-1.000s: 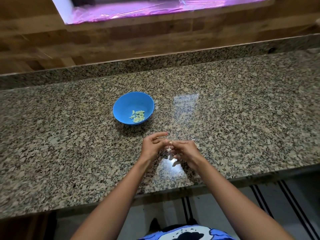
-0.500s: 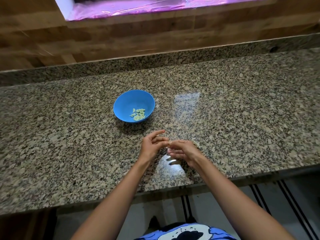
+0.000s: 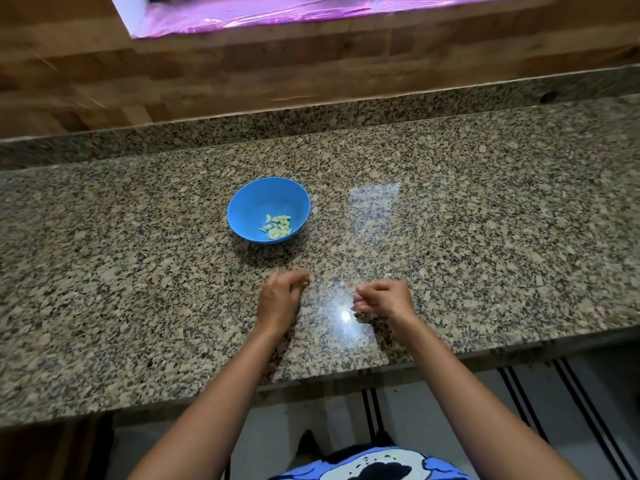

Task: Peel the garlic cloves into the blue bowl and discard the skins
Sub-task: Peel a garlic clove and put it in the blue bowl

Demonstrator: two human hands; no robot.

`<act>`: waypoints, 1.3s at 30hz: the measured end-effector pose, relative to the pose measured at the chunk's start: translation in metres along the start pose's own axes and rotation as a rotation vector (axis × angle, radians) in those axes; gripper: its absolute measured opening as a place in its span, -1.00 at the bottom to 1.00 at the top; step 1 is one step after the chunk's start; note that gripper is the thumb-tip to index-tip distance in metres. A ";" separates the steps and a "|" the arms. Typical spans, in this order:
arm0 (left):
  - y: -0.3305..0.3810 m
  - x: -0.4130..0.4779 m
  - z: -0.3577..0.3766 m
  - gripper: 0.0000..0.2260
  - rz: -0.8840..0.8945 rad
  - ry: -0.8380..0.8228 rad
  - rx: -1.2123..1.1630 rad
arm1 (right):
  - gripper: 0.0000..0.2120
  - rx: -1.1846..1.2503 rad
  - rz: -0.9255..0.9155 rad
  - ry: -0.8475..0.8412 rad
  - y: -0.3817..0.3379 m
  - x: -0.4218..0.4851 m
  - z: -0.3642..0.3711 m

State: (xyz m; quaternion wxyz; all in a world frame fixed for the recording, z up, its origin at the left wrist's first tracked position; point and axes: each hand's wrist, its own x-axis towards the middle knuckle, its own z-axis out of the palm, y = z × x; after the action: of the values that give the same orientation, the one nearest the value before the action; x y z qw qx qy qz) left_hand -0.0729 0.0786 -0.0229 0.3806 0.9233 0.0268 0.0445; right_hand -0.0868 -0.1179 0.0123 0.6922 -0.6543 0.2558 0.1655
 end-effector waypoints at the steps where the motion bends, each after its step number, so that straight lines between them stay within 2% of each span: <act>1: 0.005 0.000 0.003 -0.72 0.074 0.010 0.025 | -0.94 -0.010 -0.002 0.023 0.002 -0.001 -0.002; 2: 0.012 0.001 0.008 -0.70 0.146 -0.024 0.020 | -0.94 -0.022 -0.004 0.046 0.004 -0.002 -0.005; 4: 0.027 0.006 0.022 -0.68 0.257 -0.218 0.050 | -0.91 -0.029 -0.003 0.077 0.010 -0.004 -0.007; 6: 0.034 0.014 0.034 -0.64 0.314 -0.408 0.207 | -0.90 0.004 -0.001 0.093 0.014 -0.006 -0.007; 8: 0.029 0.015 0.039 -0.63 0.385 -0.470 0.326 | -0.92 0.028 -0.005 0.115 0.015 -0.008 -0.009; 10: 0.020 0.003 0.031 -0.65 0.492 -0.440 0.347 | -0.94 0.038 -0.007 0.133 0.014 -0.008 -0.009; 13: 0.003 -0.022 0.010 -0.74 0.732 -0.287 0.330 | -0.96 0.042 -0.012 0.129 0.014 -0.011 -0.005; 15: -0.013 -0.032 -0.001 -0.78 0.769 -0.195 0.360 | -0.96 0.028 -0.029 0.090 0.014 -0.014 0.003; 18: -0.024 -0.051 -0.004 -0.73 0.607 -0.180 0.477 | -0.95 -0.009 -0.054 -0.031 0.015 -0.025 0.022; 20: -0.017 -0.062 -0.003 -0.83 0.457 -0.202 0.532 | -0.94 -0.037 -0.051 -0.122 0.014 -0.028 0.034; 22: -0.005 -0.066 -0.009 -0.90 0.193 -0.134 0.439 | -0.94 -0.082 -0.078 -0.205 0.015 -0.028 0.050; 23: -0.001 -0.071 -0.019 -0.89 -0.019 -0.065 0.281 | -0.93 -0.113 -0.093 -0.242 0.018 -0.029 0.062; 25: -0.004 -0.081 -0.046 -0.87 -0.415 0.139 -0.201 | -0.93 -0.147 -0.133 -0.343 0.023 -0.038 0.092; 27: -0.029 -0.105 -0.083 -0.87 -0.659 0.367 -0.733 | -0.91 -0.171 -0.146 -0.506 0.029 -0.055 0.135; 29: -0.067 -0.149 -0.120 -0.88 -0.781 0.608 -1.091 | -0.88 -0.221 -0.120 -0.688 0.042 -0.080 0.184; 30: -0.090 -0.175 -0.140 -0.87 -0.826 0.739 -1.191 | -0.85 -0.257 -0.097 -0.781 0.053 -0.093 0.214; 32: -0.129 -0.229 -0.168 -0.78 -0.889 0.967 -1.294 | -0.84 -0.375 -0.068 -0.946 0.081 -0.122 0.265; 34: -0.166 -0.277 -0.188 -0.85 -0.928 1.148 -1.379 | -0.86 -0.493 -0.038 -1.064 0.116 -0.146 0.315; 36: -0.204 -0.317 -0.205 -0.91 -0.950 1.311 -1.461 | -0.86 -0.575 0.016 -1.144 0.150 -0.166 0.362; 39: -0.260 -0.362 -0.229 -0.92 -0.989 1.512 -1.545 | -0.92 -0.683 0.108 -1.152 0.195 -0.187 0.428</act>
State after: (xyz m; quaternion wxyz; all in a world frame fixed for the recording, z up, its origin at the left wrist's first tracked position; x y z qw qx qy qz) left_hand -0.4601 0.3935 -0.0665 0.7001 0.0785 0.5641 0.4308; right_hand -0.2901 0.3436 -0.0352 0.4629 -0.6302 -0.1888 0.5941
